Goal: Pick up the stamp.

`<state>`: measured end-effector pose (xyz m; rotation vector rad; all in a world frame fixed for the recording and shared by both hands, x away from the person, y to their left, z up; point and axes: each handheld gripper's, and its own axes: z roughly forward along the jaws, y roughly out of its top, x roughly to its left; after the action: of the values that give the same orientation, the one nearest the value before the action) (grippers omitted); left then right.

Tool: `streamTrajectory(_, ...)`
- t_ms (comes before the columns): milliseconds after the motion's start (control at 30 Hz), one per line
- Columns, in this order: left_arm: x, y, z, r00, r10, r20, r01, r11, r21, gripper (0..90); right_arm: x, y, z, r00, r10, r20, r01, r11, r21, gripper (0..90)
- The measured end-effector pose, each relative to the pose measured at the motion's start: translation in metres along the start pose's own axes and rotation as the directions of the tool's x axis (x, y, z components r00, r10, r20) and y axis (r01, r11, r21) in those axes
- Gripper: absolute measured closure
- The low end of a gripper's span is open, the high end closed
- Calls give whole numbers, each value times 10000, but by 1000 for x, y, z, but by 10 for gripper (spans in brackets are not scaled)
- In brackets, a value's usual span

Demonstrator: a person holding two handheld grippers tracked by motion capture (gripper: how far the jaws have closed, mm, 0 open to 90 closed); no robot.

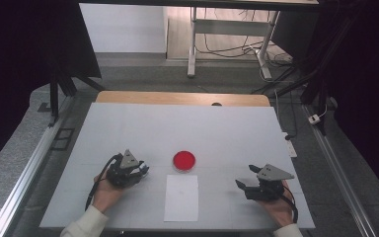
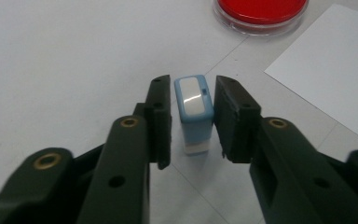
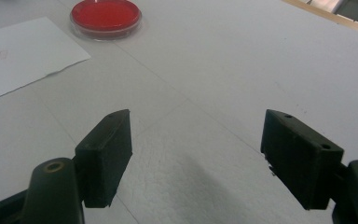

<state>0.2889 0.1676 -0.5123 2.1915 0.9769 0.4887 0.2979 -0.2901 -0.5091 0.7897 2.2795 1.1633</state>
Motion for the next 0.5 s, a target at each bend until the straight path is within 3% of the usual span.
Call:
streamTrajectory(133, -1, 0, 0, 10000, 2, -10, -2, 10000, 8, 727, 0, 0, 0, 10000, 8, -10, -8, 10000, 8, 242)
streamTrajectory(500, -1, 1, -1, 9999, -77, 101, 76, 10000, 22, 751, 0, 0, 0, 10000, -5, -2, 5, 10000, 30, 243)
